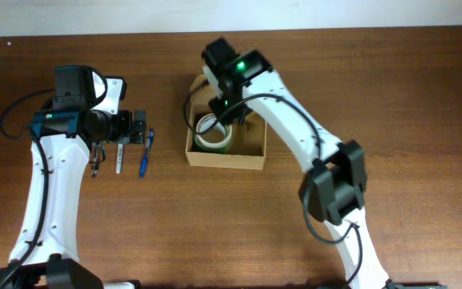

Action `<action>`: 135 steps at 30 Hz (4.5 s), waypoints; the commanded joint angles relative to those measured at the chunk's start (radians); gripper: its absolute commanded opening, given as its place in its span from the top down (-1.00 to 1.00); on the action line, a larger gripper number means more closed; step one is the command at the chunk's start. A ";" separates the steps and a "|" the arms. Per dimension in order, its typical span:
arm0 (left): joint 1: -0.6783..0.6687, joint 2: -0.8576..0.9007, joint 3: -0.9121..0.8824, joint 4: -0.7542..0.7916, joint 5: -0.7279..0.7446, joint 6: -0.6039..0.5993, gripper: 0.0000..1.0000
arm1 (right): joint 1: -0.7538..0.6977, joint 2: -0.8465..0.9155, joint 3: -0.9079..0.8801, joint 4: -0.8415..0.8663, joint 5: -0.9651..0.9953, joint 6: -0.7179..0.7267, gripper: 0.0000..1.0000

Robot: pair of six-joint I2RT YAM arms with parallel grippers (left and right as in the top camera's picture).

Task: Pack container
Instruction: 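Carry the white tape into the box and release it onto the green tape, then move the right gripper to the correction tape dispenser and grasp it, then carry the correction tape into the box and release it beside the tapes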

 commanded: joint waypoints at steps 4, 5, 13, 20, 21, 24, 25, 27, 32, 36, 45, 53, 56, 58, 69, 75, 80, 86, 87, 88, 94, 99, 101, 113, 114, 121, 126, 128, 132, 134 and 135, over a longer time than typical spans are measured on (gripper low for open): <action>0.004 0.006 0.022 0.000 0.000 0.013 -0.99 | -0.014 -0.251 0.190 -0.056 0.190 -0.021 0.52; 0.004 0.006 0.022 0.000 0.000 0.013 -0.99 | -0.027 -0.271 0.189 -0.061 0.207 -0.021 0.52; 0.004 0.006 0.022 0.000 0.000 0.013 -0.98 | -0.382 -0.382 0.059 -0.063 0.189 0.031 0.52; 0.004 0.006 0.022 0.000 0.000 0.013 -0.99 | -0.764 -0.444 -0.269 -0.004 -0.089 0.032 0.38; 0.004 0.006 0.022 0.000 0.000 0.013 -0.99 | -0.788 -0.443 -0.307 -0.011 -0.108 0.032 0.38; 0.004 0.006 0.022 0.000 0.000 0.013 -0.99 | -0.820 -0.443 -0.416 -0.050 -0.120 0.020 0.37; 0.004 0.006 0.022 0.000 0.000 0.013 -0.99 | -0.820 -0.443 -0.440 -0.059 -0.119 0.021 0.37; 0.004 0.006 0.022 0.000 0.000 0.013 -0.99 | -0.815 -0.443 -0.473 -0.093 -0.118 0.014 0.37; 0.004 0.006 0.022 0.000 0.000 0.013 -0.99 | -0.794 -0.485 -0.499 -0.130 -0.099 -0.018 0.37; 0.004 0.006 0.022 0.000 0.000 0.013 -0.99 | -0.793 -0.598 -0.499 -0.131 -0.085 -0.021 0.31; 0.004 0.006 0.022 0.000 0.000 0.013 -0.99 | -0.776 -0.959 -0.811 -0.016 -0.114 -0.063 0.10; 0.004 0.006 0.022 0.000 0.000 0.013 -0.99 | -0.749 -1.032 -1.258 0.217 -0.029 -0.061 -0.01; 0.004 0.006 0.022 0.000 0.000 0.013 -0.99 | -0.748 -1.005 -1.311 0.272 -0.033 -0.055 -0.07; 0.004 0.006 0.022 0.000 0.000 0.013 -0.99 | -0.748 -0.977 -1.322 0.277 -0.030 -0.034 -0.07; 0.004 0.006 0.022 0.000 0.000 0.013 -0.99 | -0.748 -0.724 -1.323 0.339 -0.025 0.139 -0.07; 0.004 0.006 0.022 0.000 0.000 0.013 -0.99 | -0.748 -0.622 -1.323 0.367 -0.026 0.183 -0.05; 0.004 0.006 0.022 0.000 0.000 0.013 -0.98 | -0.747 -0.596 -1.323 0.397 -0.029 0.209 -0.06; 0.004 0.006 0.022 0.000 0.000 0.013 -0.99 | -0.747 -0.595 -1.355 0.464 -0.025 0.233 -0.07; 0.004 0.006 0.022 0.000 0.000 0.013 -0.99 | -0.747 -0.595 -1.367 0.478 -0.025 0.236 -0.07; 0.004 0.006 0.022 0.000 0.000 0.013 -0.99 | -0.747 -0.595 -1.387 0.497 -0.025 0.240 -0.07; 0.004 0.006 0.022 0.000 0.000 0.013 -0.99 | -0.747 -0.595 -1.452 0.537 -0.025 0.242 -0.07; 0.004 0.006 0.022 0.000 0.000 0.013 -0.99 | -0.747 -0.595 -1.455 0.533 -0.027 0.242 0.17; 0.004 0.006 0.022 0.000 0.000 0.013 -0.99 | -0.747 -0.595 -1.455 0.529 -0.030 0.241 0.20; 0.004 0.006 0.022 0.000 0.000 0.013 -0.99 | -0.748 -0.597 -1.445 0.518 -0.029 0.207 0.25; 0.004 0.006 0.022 0.000 0.000 0.013 -0.99 | -0.748 -0.601 -1.437 0.517 -0.040 0.207 0.27; 0.004 0.006 0.022 0.000 0.000 0.013 -0.99 | -0.748 -0.661 -1.294 0.430 -0.079 0.157 0.38; 0.004 0.006 0.022 0.000 0.000 0.013 -0.98 | -0.747 -0.694 -1.069 0.272 -0.079 0.146 0.52; 0.004 0.006 0.022 0.000 0.000 0.013 -0.99 | -0.742 -0.699 -0.974 0.214 -0.084 0.146 0.60; 0.004 0.006 0.022 0.000 0.000 0.013 -0.99 | -0.697 -0.700 -0.739 0.095 -0.082 0.119 0.80; 0.004 0.006 0.022 0.000 0.000 0.013 -0.99 | -0.656 -0.700 -0.618 0.046 -0.079 0.116 0.92; 0.004 0.006 0.022 0.000 0.000 0.013 -0.99 | -0.632 -0.700 -0.562 0.027 -0.079 0.117 0.92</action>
